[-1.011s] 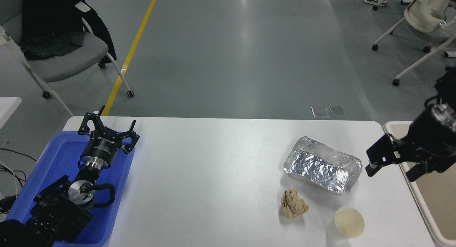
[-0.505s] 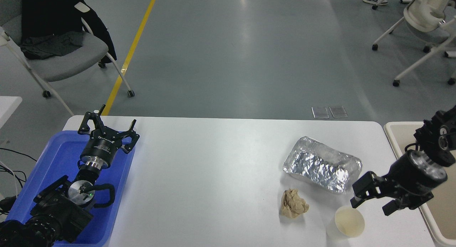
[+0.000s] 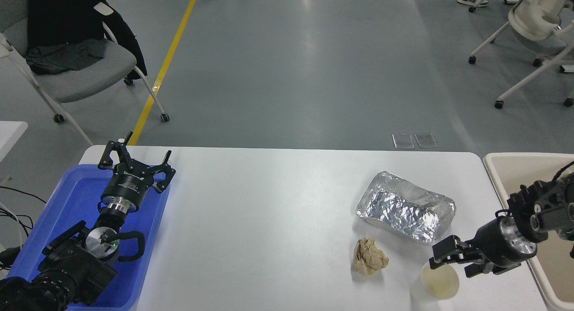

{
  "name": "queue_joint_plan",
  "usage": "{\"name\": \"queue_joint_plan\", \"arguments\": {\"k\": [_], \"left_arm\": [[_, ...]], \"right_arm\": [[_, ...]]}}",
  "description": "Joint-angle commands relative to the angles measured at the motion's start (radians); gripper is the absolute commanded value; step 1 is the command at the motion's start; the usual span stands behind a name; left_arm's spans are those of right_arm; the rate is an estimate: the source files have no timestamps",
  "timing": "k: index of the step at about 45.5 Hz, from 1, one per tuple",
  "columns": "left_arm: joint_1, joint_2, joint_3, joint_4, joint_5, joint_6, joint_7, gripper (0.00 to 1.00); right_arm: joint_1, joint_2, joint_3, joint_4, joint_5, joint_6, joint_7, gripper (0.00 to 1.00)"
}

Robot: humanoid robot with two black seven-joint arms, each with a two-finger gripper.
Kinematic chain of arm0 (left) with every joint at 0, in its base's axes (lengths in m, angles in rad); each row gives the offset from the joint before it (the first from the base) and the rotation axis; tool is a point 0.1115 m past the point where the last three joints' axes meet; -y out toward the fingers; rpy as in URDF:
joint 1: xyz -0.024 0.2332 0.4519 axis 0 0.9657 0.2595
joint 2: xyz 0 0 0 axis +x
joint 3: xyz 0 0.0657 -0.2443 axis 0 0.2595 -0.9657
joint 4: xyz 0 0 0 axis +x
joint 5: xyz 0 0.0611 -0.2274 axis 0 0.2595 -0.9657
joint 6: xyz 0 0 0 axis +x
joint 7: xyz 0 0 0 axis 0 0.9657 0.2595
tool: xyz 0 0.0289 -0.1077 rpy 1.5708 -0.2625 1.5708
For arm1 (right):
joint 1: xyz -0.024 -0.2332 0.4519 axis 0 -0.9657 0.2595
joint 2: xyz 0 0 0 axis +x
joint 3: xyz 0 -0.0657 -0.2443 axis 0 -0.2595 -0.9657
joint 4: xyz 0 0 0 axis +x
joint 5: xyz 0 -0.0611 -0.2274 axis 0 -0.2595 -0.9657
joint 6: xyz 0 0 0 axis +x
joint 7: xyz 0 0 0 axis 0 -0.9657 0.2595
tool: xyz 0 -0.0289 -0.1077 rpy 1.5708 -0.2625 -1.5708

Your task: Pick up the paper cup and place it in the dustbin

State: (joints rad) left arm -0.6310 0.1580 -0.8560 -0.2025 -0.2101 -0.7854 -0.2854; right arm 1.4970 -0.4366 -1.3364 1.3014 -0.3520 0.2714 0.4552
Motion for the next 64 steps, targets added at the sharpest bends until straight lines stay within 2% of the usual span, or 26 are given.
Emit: {"name": "queue_joint_plan", "arguments": {"k": [1,6,8,9,10,11,13,40,49,59,64], "left_arm": [[0.001,0.000,0.000,0.000,0.000,0.000,0.000,1.00],[-0.001,0.000,0.000,0.000,0.000,0.000,0.000,1.00],[0.001,0.000,0.000,0.000,0.000,0.000,0.000,1.00],[-0.001,0.000,0.000,0.000,0.000,0.000,0.000,1.00],[0.001,0.000,0.000,0.000,0.000,0.000,0.000,1.00],[-0.001,0.000,0.000,0.000,0.000,0.000,0.000,1.00],[-0.001,0.000,0.000,0.000,0.000,0.000,0.000,1.00],[-0.001,0.000,0.000,0.000,0.000,0.000,0.000,1.00],[-0.001,0.000,0.000,0.000,0.000,0.000,0.002,1.00],[-0.001,0.000,0.000,0.000,0.000,0.000,0.002,1.00],[-0.001,0.000,0.000,0.000,0.000,0.000,0.000,1.00]], "right_arm": [[-0.070,0.004,0.005,-0.014,0.004,-0.101,0.000,0.83],[-0.072,0.006,0.003,-0.007,0.004,-0.100,0.000,0.61],[-0.070,0.009,0.003,-0.004,0.001,-0.095,0.000,0.41],[-0.070,0.010,0.002,-0.004,-0.001,-0.093,0.000,0.26],[-0.070,0.010,0.002,-0.004,-0.001,-0.092,0.000,0.16],[-0.070,0.009,0.002,-0.004,-0.001,-0.090,0.000,0.09],[-0.070,0.007,0.002,-0.004,0.001,-0.089,0.000,0.01],[-0.011,-0.007,0.000,0.056,0.008,-0.037,0.000,0.00],[0.267,-0.030,-0.084,0.187,0.001,0.165,0.000,0.00],[0.534,-0.022,-0.121,0.213,-0.002,0.511,0.000,0.00],[0.692,-0.018,-0.148,0.252,-0.019,0.514,0.000,0.00]]}}
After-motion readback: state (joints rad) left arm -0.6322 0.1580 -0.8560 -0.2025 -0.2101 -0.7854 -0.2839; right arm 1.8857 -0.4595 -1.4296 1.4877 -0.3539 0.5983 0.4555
